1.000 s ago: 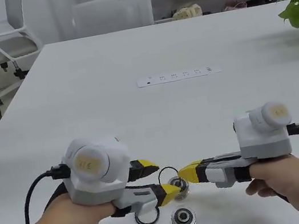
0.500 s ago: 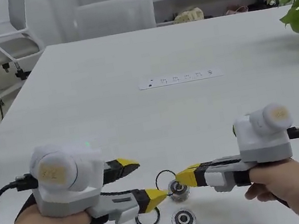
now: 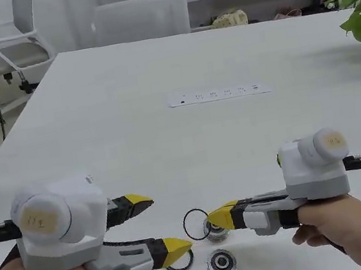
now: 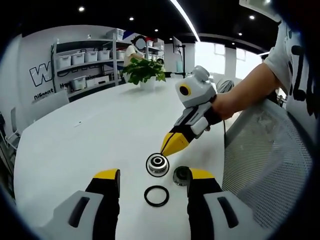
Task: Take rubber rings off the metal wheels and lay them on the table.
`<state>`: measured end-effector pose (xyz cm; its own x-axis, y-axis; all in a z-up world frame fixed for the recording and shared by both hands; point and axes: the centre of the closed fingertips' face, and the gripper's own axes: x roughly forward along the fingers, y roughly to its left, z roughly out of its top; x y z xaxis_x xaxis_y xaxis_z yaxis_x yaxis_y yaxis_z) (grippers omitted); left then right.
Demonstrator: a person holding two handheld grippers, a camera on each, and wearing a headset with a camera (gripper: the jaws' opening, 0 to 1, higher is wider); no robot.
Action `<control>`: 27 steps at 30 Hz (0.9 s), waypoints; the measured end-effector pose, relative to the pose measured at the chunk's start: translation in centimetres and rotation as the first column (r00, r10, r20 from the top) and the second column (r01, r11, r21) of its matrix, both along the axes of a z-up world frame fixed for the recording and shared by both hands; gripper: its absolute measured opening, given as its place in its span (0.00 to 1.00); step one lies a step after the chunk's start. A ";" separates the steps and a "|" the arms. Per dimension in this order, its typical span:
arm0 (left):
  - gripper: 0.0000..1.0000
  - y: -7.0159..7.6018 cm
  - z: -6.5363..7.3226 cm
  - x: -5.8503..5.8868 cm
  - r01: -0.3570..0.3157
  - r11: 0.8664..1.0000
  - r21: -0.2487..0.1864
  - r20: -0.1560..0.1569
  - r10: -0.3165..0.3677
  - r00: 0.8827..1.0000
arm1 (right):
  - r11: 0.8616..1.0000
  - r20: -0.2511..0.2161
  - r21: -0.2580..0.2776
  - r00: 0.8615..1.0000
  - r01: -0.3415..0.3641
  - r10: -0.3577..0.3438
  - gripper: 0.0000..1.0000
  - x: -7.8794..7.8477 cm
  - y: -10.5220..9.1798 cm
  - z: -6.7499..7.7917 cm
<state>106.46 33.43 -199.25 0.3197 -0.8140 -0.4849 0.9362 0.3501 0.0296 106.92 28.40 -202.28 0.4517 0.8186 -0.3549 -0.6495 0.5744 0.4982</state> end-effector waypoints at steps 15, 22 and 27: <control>0.56 2.6 -0.9 -0.5 -0.038 0.999 0.005 -0.016 0.038 0.999 | 0.999 -0.029 -0.011 0.998 -0.048 0.048 0.00 -0.8 1.9 -1.2; 0.57 3.1 -1.3 -0.8 -0.046 0.999 0.006 -0.022 0.046 0.999 | 0.996 -0.043 -0.022 0.996 -0.081 0.080 0.00 -1.5 3.0 -1.9; 0.57 3.3 -1.5 -1.0 -0.047 0.999 0.006 -0.022 0.047 0.999 | 0.995 -0.054 -0.029 0.994 -0.094 0.092 0.00 -1.6 3.6 -2.4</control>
<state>105.49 36.76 -200.71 0.3466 -0.7956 -0.4969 0.9192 0.3935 0.0112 105.28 32.01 -204.69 0.3542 0.8443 -0.4022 -0.6742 0.5285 0.5158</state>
